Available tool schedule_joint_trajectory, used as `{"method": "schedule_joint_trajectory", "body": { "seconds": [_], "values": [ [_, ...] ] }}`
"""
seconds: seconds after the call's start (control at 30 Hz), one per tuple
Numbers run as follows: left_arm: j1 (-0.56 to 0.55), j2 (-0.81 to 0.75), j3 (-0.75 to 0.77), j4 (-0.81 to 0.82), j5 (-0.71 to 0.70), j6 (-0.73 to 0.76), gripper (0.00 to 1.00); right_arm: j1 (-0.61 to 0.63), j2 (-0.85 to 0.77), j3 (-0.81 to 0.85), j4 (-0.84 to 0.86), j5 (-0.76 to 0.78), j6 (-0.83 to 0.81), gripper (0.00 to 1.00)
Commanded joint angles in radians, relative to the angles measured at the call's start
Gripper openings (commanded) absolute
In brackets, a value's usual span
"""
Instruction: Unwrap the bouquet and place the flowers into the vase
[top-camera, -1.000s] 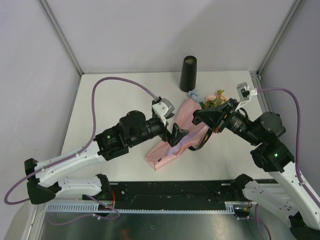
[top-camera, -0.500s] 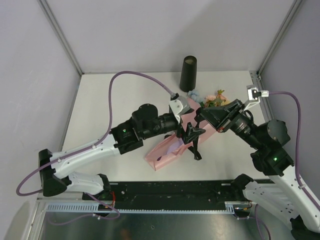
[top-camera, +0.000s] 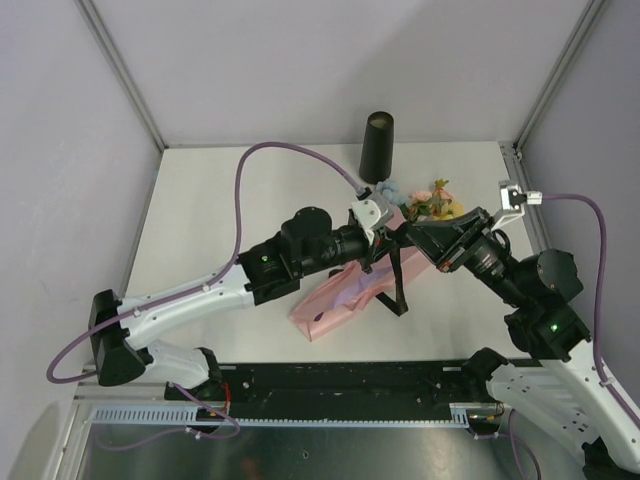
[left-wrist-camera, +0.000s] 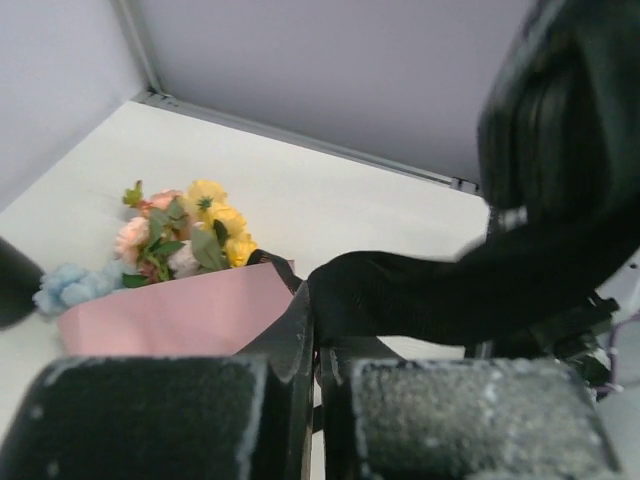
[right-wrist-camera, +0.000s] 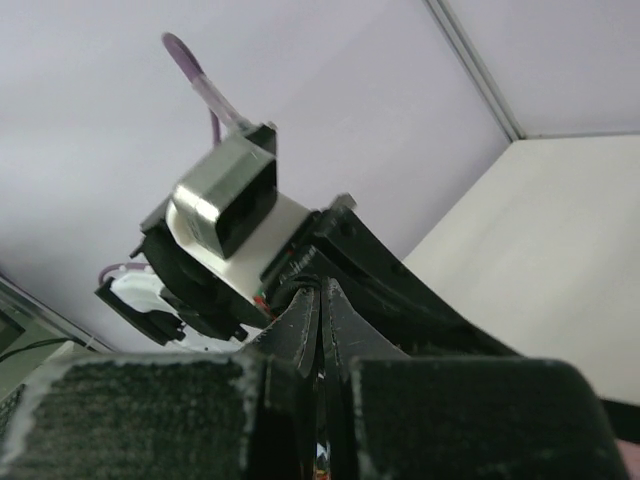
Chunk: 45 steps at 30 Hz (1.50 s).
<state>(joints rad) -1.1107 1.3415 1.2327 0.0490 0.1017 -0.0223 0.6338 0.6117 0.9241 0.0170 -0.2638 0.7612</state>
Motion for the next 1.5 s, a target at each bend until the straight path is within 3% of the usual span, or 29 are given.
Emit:
{"method": "schedule_joint_trajectory", "body": {
  "seconds": [0.0, 0.07, 0.13, 0.33, 0.47, 0.53, 0.83, 1.03, 1.47],
  "values": [
    [-0.005, -0.029, 0.057, 0.054, -0.139, 0.036, 0.01, 0.004, -0.042, -0.024, -0.034, 0.051, -0.044, 0.01],
    [-0.005, -0.037, 0.061, 0.063, -0.199, 0.061, 0.0, 0.004, -0.055, -0.029, -0.069, 0.071, -0.062, 0.04],
    [-0.005, -0.044, 0.074, 0.066, -0.277, 0.085, 0.0, 0.004, -0.067, -0.032, -0.098, 0.092, -0.078, 0.14],
    [-0.003, -0.053, 0.145, 0.108, -0.592, 0.223, 0.0, 0.004, -0.112, -0.048, -0.161, 0.157, -0.11, 0.55],
    [0.003, -0.041, 0.251, 0.148, -0.737, 0.359, 0.0, 0.004, -0.144, -0.076, -0.217, 0.214, -0.123, 0.9],
    [0.013, -0.024, 0.319, 0.157, -0.796, 0.427, 0.0, 0.004, -0.161, -0.101, -0.238, 0.236, -0.132, 0.97],
    [0.091, 0.053, 0.646, 0.178, -0.939, 0.655, 0.0, 0.002, -0.214, -0.167, -0.324, 0.296, -0.161, 0.99],
    [0.218, 0.08, 0.814, 0.179, -0.955, 0.734, 0.0, 0.001, -0.208, -0.174, -0.338, 0.302, -0.173, 0.99],
    [0.742, 0.265, 0.901, 0.152, -0.955, 0.732, 0.0, -0.001, -0.178, -0.177, -0.33, 0.286, -0.221, 0.99]
  ]
}}
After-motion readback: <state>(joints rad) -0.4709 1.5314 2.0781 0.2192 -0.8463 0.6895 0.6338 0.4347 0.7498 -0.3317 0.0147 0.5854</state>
